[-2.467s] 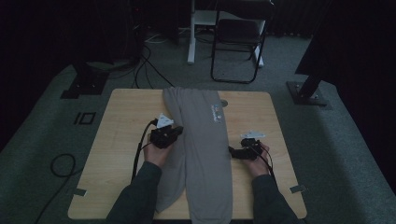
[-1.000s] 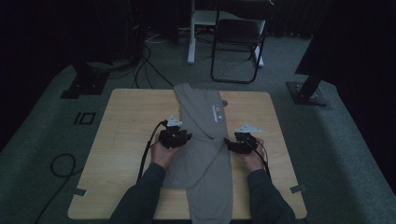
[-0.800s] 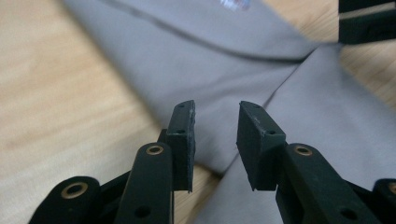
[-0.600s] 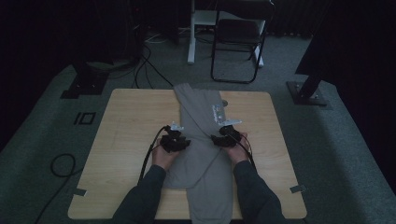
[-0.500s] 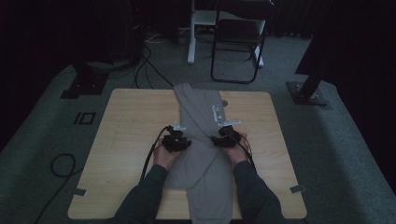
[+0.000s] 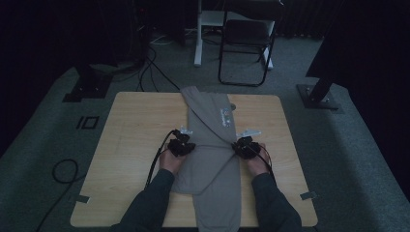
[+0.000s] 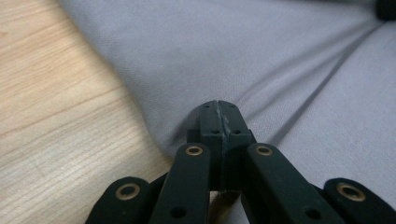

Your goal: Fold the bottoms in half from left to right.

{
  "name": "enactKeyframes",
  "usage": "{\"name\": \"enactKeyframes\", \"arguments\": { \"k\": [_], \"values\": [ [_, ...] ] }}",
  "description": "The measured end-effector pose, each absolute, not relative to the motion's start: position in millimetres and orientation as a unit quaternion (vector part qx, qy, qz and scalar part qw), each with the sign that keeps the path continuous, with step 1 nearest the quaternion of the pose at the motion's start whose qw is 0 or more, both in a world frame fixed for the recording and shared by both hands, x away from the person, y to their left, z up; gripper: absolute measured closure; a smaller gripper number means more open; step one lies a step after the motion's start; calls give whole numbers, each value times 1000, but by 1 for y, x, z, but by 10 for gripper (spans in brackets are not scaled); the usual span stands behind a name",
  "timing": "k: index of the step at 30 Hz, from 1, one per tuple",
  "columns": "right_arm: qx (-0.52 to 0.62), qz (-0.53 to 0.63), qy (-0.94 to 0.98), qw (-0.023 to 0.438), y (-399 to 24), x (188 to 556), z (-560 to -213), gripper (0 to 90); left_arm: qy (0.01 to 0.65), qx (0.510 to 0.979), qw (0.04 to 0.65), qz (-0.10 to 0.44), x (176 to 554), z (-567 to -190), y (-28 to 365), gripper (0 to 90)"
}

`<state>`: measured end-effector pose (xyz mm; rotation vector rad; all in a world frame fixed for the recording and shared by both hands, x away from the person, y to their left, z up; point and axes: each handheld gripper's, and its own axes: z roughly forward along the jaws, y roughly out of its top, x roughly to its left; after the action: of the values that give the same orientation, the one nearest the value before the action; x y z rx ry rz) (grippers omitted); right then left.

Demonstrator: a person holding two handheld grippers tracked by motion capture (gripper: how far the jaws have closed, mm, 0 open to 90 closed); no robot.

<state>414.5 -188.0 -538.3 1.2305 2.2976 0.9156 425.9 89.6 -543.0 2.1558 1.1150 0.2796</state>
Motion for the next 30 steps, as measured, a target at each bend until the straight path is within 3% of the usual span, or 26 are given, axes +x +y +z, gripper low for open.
{"name": "enactKeyframes", "arguments": {
  "k": [5,15,20,22,24,27,28,30],
  "values": [
    [455,323,805,200,-194,412,-546,748,430,827,340,123,429,-544,92,899],
    [463,331,795,209,-188,420,-549,755,445,819,330,151,449,-544,94,900],
    [471,340,787,207,-184,440,-550,708,468,802,336,156,459,-545,101,892],
    [479,348,781,200,-184,448,-551,686,473,796,348,147,460,-545,105,865],
    [481,344,782,198,-185,455,-551,632,475,793,354,144,459,-542,108,777],
    [483,342,782,196,-186,456,-550,594,467,791,366,150,449,-531,117,736],
    [493,354,773,186,-190,454,-549,526,464,790,371,151,444,-526,122,719],
    [496,363,767,183,-192,452,-548,522,464,787,380,147,437,-522,130,708]
  ]
}}
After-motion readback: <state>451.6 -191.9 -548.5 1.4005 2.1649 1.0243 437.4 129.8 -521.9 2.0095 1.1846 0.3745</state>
